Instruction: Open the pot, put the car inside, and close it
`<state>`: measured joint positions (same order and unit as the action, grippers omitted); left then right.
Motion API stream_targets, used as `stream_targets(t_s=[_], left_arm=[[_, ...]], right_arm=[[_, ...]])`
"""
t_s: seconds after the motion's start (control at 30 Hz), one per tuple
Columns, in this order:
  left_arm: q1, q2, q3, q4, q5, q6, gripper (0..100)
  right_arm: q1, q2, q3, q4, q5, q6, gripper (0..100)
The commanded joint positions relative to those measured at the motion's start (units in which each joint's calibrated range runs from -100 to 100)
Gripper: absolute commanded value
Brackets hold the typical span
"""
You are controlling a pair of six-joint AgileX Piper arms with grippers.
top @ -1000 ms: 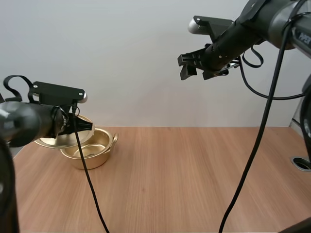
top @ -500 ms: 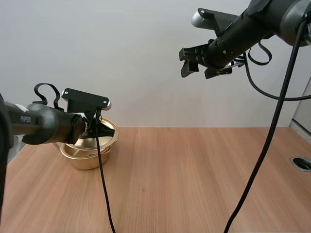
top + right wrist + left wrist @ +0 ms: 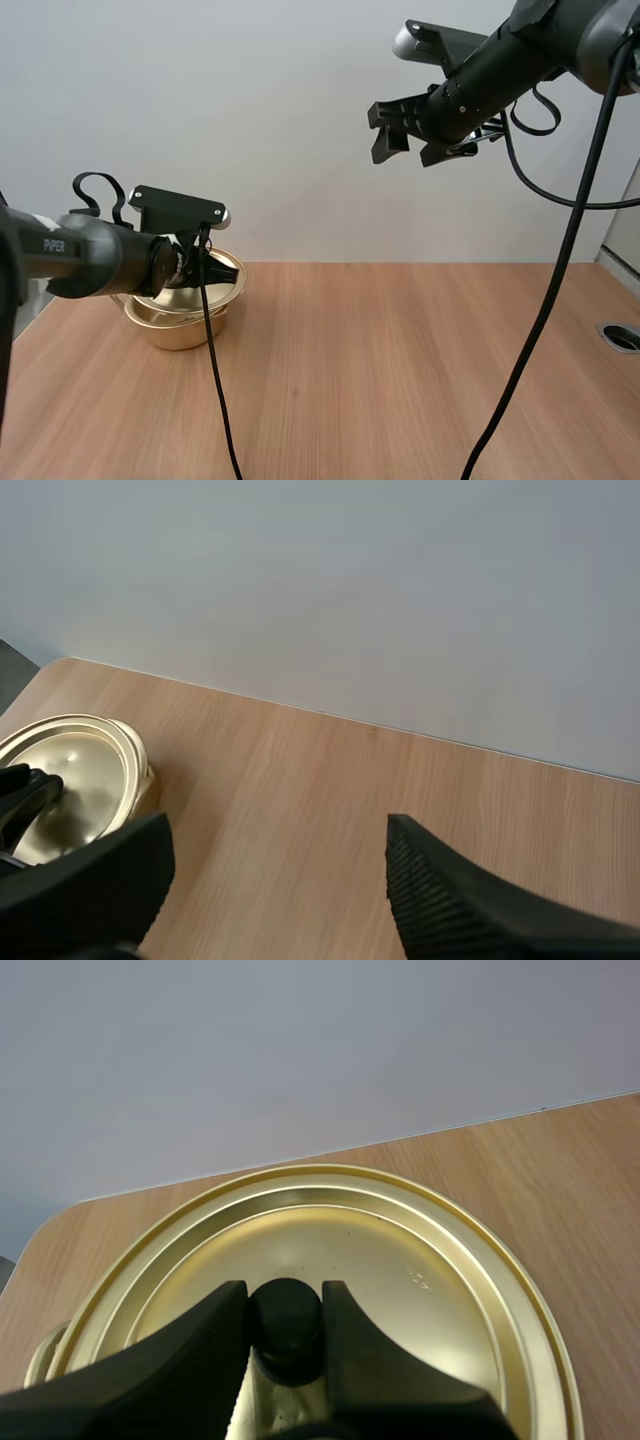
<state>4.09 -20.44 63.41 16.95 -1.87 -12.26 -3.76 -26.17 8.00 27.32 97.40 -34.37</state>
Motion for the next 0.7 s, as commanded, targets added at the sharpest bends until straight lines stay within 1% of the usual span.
stream_targets(t_s=[0.0,0.13,0.27,0.67], left_arm=[[0.01,0.4,0.0,0.0,-0.2,-0.3,11],[0.10,2.8,0.0,0.0,-0.4,-0.4,22],[0.10,4.7,0.0,0.0,-0.4,-0.4,28],[0.10,4.7,0.0,0.0,-2.3,-0.4,28]], right_arm=[[0.0,-0.3,0.0,0.0,0.9,0.0,100],[0.0,-1.6,0.0,0.0,0.9,0.0,100],[0.0,-2.9,0.0,-0.1,0.9,0.0,100],[0.0,-3.2,0.0,-0.1,0.9,0.0,100]])
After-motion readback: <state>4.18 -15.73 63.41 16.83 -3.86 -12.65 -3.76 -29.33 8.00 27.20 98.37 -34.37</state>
